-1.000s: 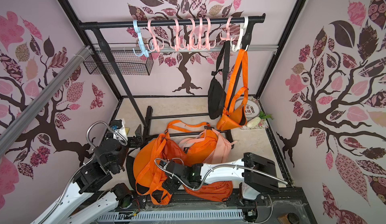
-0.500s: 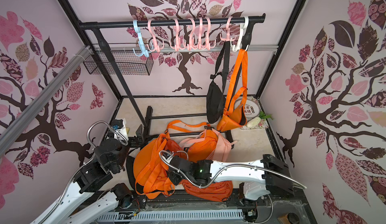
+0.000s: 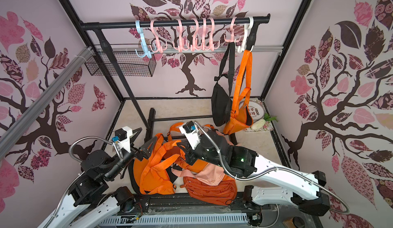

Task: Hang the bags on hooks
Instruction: Pick up the bag from the bag.

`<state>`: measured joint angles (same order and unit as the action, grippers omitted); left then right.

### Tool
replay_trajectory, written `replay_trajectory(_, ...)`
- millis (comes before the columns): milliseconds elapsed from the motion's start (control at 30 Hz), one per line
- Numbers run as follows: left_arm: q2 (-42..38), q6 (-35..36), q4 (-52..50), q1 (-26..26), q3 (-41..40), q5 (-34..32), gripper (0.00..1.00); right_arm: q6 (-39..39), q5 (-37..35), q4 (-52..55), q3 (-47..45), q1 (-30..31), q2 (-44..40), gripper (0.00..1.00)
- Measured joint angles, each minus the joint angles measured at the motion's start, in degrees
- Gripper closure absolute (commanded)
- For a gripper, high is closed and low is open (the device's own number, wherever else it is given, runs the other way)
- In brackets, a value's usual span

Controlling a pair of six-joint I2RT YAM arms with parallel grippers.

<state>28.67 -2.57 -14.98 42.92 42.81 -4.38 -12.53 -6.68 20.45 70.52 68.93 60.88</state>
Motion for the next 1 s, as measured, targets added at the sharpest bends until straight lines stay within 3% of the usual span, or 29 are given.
replay_trajectory(233,12.0,1.8,-1.5,0.2,6.0,15.2,0.13,3.8,3.5,4.2,8.3,0.0,-0.5,1.00)
replay_trajectory(533,9.9,0.7,-0.5,0.2,7.2,23.5,0.12,6.8,2.6,9.4,15.5,0.0,-0.5,1.00)
replay_trajectory(1000,20.4,-4.6,6.8,0.6,7.9,33.9,0.13,6.3,9.3,12.0,17.0,0.0,0.6,1.00)
